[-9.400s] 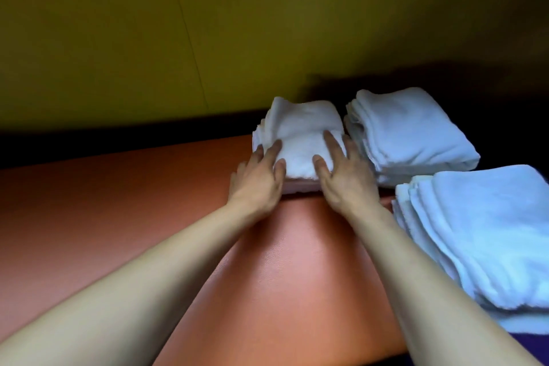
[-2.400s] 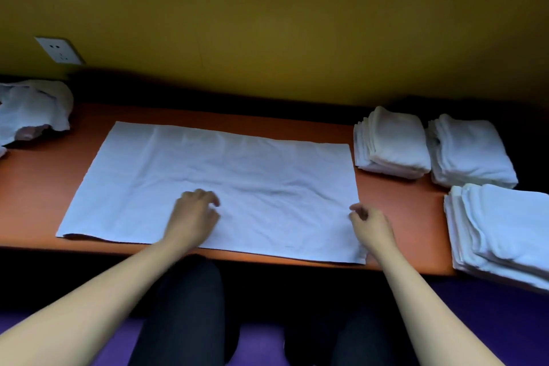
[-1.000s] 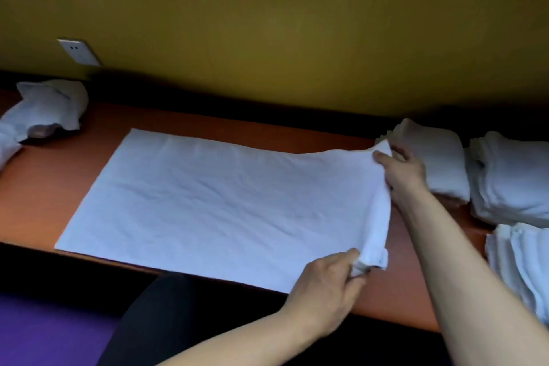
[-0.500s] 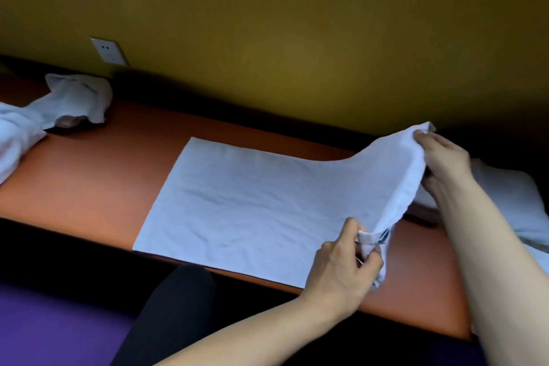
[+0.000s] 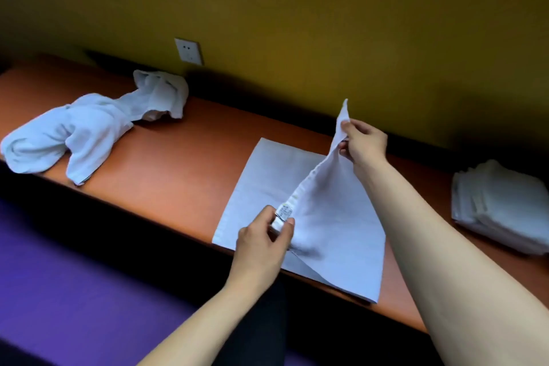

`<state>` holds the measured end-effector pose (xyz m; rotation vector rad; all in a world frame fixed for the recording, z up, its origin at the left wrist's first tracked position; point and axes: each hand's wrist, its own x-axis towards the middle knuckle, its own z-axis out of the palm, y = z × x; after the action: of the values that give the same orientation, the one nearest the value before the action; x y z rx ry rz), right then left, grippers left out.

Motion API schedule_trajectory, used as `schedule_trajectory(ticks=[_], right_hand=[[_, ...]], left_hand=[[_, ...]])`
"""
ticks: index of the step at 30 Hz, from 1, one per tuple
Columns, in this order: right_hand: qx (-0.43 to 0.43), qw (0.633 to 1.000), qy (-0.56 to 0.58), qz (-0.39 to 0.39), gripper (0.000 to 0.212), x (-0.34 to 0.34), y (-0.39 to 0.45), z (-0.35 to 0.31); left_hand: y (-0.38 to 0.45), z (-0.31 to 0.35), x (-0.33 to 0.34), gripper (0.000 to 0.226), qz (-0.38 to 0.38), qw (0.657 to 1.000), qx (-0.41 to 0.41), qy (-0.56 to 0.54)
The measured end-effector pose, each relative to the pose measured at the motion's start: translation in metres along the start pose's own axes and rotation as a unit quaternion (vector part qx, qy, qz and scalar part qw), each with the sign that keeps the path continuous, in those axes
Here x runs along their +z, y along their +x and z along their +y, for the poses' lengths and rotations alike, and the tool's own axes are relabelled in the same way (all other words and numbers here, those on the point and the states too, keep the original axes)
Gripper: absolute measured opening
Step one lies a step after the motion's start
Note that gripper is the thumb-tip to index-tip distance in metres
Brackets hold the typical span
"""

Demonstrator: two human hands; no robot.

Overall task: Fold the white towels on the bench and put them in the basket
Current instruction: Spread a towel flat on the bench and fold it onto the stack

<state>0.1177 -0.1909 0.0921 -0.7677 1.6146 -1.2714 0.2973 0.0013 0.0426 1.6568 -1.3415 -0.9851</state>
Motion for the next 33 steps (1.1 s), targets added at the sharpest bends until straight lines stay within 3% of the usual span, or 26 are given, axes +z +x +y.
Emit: schedule_trajectory(ticks=[5, 8, 14, 17, 20, 25, 28, 31, 33], right_hand=[[-0.002, 0.998, -0.053, -0.021, 0.009, 0.081, 0.001, 0.03], [0.006, 0.997, -0.071, -0.033, 0.011, 0.112, 0.003, 0.049], [0.0, 0.99, -0.107, -0.092, 0.015, 0.126, -0.003, 0.071], [-0.022, 0.984, -0.136, -0.114, 0.019, 0.095, -0.015, 0.092], [-0.011, 0.977, -0.196, -0.088, 0.018, 0.032, -0.036, 0.131], [0.029, 0.939, -0.338, 0.057, 0.007, -0.089, -0.092, 0.183], [0.046, 0.916, -0.377, 0.129, 0.017, -0.132, -0.12, 0.204], [0.062, 0.901, -0.413, 0.118, 0.031, -0.145, -0.132, 0.218], [0.074, 0.901, -0.416, 0.096, 0.028, -0.142, -0.134, 0.22]], left_hand=[[0.02, -0.045, -0.044, 0.025, 0.052, 0.996, -0.064, 0.015], [0.028, -0.076, -0.059, 0.028, 0.042, 0.993, -0.109, 0.032], [0.035, -0.122, -0.063, 0.034, 0.048, 0.98, -0.172, 0.088], [0.036, -0.146, -0.063, 0.038, 0.046, 0.973, -0.185, 0.128], [0.037, -0.154, -0.058, 0.039, 0.047, 0.969, -0.185, 0.156], [0.038, -0.146, -0.047, 0.026, 0.086, 0.958, -0.175, 0.211], [0.035, -0.139, -0.04, 0.041, 0.104, 0.96, -0.156, 0.207], [0.044, -0.137, -0.04, 0.049, 0.082, 0.958, -0.195, 0.195], [0.05, -0.133, -0.043, 0.043, 0.076, 0.955, -0.243, 0.156]])
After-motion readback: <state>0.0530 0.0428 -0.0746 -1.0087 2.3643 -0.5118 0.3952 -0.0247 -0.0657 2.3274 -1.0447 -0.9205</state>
